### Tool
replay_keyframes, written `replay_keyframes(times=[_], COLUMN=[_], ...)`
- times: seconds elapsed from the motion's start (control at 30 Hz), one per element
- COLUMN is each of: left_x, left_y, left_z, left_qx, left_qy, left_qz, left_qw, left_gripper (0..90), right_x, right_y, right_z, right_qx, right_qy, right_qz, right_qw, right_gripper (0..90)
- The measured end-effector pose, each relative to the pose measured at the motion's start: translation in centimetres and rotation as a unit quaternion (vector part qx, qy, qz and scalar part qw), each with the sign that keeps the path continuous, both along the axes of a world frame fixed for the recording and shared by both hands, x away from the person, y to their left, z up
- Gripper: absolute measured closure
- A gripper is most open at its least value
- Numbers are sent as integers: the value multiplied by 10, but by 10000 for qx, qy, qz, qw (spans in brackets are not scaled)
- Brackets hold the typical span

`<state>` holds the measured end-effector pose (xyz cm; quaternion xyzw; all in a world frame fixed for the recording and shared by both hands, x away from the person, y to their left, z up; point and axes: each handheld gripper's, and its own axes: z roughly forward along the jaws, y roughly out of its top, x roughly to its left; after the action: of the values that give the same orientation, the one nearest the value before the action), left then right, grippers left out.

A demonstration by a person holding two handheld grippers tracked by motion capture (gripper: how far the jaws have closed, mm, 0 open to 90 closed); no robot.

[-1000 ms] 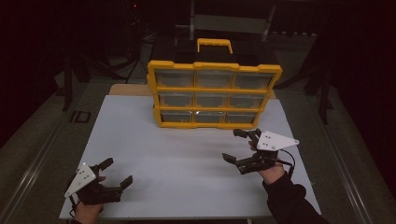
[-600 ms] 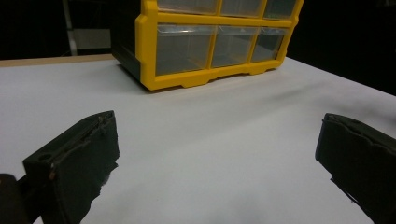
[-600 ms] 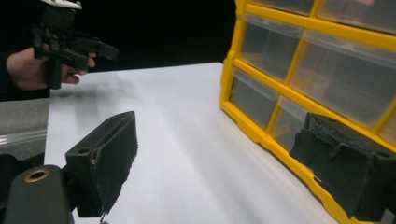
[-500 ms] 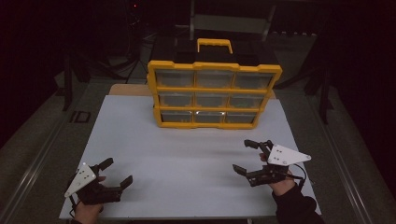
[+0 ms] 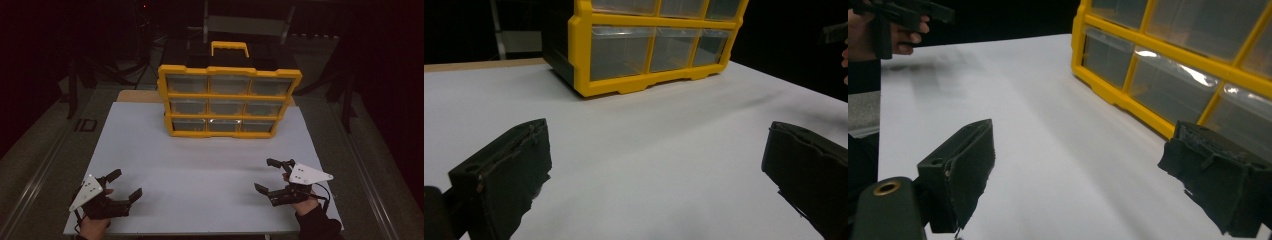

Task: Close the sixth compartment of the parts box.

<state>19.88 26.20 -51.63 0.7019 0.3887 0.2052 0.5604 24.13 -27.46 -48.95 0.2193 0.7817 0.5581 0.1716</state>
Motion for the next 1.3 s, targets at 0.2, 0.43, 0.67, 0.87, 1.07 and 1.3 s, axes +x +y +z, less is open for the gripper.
replay_keyframes(times=[0.2, 0.43, 0.67, 0.87, 1.07, 1.3], left_x=[0, 0, 0, 1, 0, 0], left_y=[0, 0, 0, 0, 0, 0], left_z=[0, 0, 0, 0, 0, 1], left_qx=[-1, -2, -2, 1, -2, 14], left_qy=[2, 1, -3, -1, -4, -11], left_qz=[-8, -7, -11, -21, -35, -44], left_qw=[10000, 10000, 10000, 10000, 10000, 10000], left_gripper=[0, 0, 0, 0, 0, 0], right_x=[-2, -2, 1, 2, 4, 5], right_y=[-6, -12, -13, -16, -17, -20], right_z=[-12, -25, -36, -42, -48, -50], right_qx=[-110, -182, -341, -413, -516, -499], right_qy=[86, 185, 350, 404, 458, 467], right_qz=[-113, -192, -237, -328, -433, -554], right_qw=[9998, 9995, 9985, 9978, 9967, 9961], right_gripper=[111, 110, 111, 111, 111, 110])
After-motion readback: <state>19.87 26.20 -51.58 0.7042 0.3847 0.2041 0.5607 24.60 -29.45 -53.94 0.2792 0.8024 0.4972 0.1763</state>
